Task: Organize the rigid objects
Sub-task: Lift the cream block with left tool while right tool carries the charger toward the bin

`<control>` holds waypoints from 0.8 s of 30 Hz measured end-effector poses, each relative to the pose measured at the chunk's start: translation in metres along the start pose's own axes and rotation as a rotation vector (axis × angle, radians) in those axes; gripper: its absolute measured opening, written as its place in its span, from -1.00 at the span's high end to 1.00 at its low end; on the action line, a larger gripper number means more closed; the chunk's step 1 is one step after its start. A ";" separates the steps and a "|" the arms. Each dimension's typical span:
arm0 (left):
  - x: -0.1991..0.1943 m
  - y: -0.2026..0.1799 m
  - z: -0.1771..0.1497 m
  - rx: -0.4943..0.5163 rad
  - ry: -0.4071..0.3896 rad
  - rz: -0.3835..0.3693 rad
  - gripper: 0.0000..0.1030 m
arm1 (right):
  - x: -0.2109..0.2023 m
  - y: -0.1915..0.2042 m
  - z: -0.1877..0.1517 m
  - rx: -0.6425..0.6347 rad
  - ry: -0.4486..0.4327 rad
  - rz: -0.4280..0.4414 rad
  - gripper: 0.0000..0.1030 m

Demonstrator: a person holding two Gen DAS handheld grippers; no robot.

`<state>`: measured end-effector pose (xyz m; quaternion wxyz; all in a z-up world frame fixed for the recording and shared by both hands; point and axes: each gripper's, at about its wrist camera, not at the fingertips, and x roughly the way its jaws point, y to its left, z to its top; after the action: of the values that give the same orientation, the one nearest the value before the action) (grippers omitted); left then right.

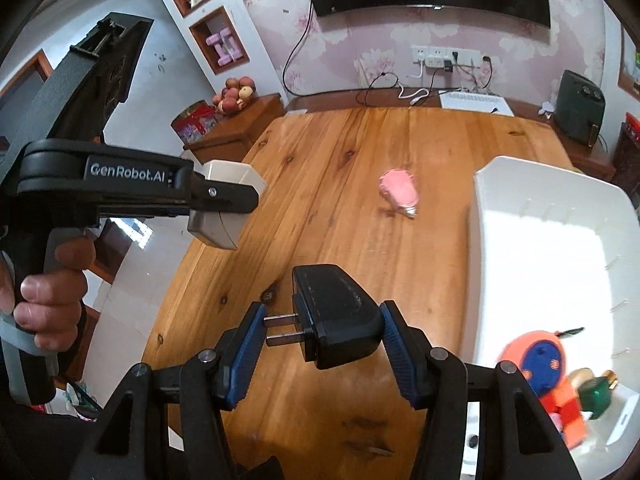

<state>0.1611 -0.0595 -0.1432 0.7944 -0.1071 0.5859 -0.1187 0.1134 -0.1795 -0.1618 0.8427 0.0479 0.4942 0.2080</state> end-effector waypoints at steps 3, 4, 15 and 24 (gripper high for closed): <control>-0.002 -0.022 -0.007 0.020 -0.010 -0.004 0.43 | -0.015 -0.013 -0.003 0.004 -0.020 0.002 -0.13; -0.003 -0.029 -0.010 0.027 -0.012 -0.007 0.43 | -0.020 -0.019 -0.004 0.006 -0.026 0.001 -0.12; -0.001 -0.091 -0.038 0.082 -0.026 -0.029 0.43 | -0.061 -0.063 -0.021 0.014 -0.064 -0.013 -0.13; 0.004 -0.133 -0.059 0.120 -0.033 -0.037 0.43 | -0.082 -0.093 -0.031 -0.023 -0.074 -0.018 -0.13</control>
<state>0.0977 -0.1891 -0.1223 0.8067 -0.0719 0.5623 -0.1667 0.0803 -0.3002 -0.1375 0.8628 0.0413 0.4607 0.2040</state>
